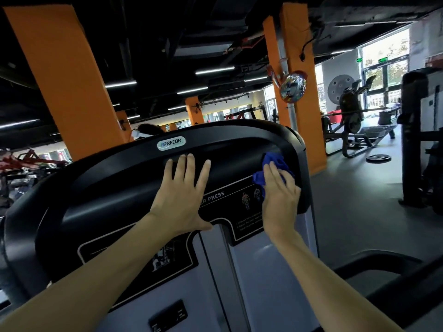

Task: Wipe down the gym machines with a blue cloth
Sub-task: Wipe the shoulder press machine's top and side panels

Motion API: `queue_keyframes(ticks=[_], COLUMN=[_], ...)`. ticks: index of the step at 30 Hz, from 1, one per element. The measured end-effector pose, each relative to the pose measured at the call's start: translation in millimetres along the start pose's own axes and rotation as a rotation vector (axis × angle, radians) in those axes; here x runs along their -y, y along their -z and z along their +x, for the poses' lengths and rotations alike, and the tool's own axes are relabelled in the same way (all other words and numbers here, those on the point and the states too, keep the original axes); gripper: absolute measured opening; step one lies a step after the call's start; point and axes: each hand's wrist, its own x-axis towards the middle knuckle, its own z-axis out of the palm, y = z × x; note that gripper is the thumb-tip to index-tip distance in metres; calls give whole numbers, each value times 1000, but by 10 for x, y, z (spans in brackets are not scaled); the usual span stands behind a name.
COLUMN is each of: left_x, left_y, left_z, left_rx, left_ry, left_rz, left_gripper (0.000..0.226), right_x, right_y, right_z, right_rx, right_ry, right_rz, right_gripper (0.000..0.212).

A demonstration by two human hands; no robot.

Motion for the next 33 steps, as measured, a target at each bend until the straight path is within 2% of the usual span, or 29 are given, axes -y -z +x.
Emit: queue_keyframes(ticks=[2, 4, 6, 8, 12, 14, 15, 16, 18, 20, 21, 22, 25, 26, 27, 29, 33], left_x=[-4, 2, 3, -3, -21, -23, -21, -14, -14, -47, -75, -104, -195, -211, -223, -240, -259], left_y=[-8, -11, -7, -1, 8, 8, 4, -1, -9, -20, -38, -56, -78, -85, -83, -88, -106], left_z=[-2, -5, -13, -11, 0, -10, -7, -1, 7, -14, -34, -60, -104, -108, -108, -89, -89], left_rx=[-8, -17, -18, -20, -11, -10, -13, -14, -25, -31, -30, -35, -77, -80, -76, -80, -76], left_ry=[16, 20, 20, 24, 20, 26, 32, 35, 36, 32, 30, 33, 55, 67, 81, 103, 109], left_rz=[7, -1, -3, 5, 36, 42, 46, 47, 26, 23, 32, 38, 38, 33, 26, 28, 40], left_gripper=[153, 152, 151, 152, 152, 153, 153, 153, 152, 149, 148, 145, 141, 141, 142, 142, 143], right_x=[326, 462, 273, -54, -493, -268, -110, 64, 314, 236, 96, -54, -468, -473, -391, -126, 136], right_y=[-52, -64, -30, 4, 76, 76, 70, 69, 52, 20, -2, -13, 24, 47, 62, 33, 1], right_z=[-265, -499, -415, -142, 356, 279, 125, -87, -536, -675, -604, -491, -160, -125, -152, -384, -961], right_rx=[-24, -11, 5, 3, 10, 2, -3, 7, 86, 103, 92, 84, 110, 132, 131, 109, 246], right_ry=[167, 430, 607, 504, 72, -21, -5, 69, 348, 597, 622, 551, 18, -103, -148, -40, 533], right_rz=[65, 62, 18, 20, -25, 0, 40, 81, 95, 46, 44, 60, 37, 29, 23, 65, 70], right_gripper=[60, 47, 47, 57, 76, 68, 61, 56, 49, 40, 41, 48, 76, 80, 80, 72, 60])
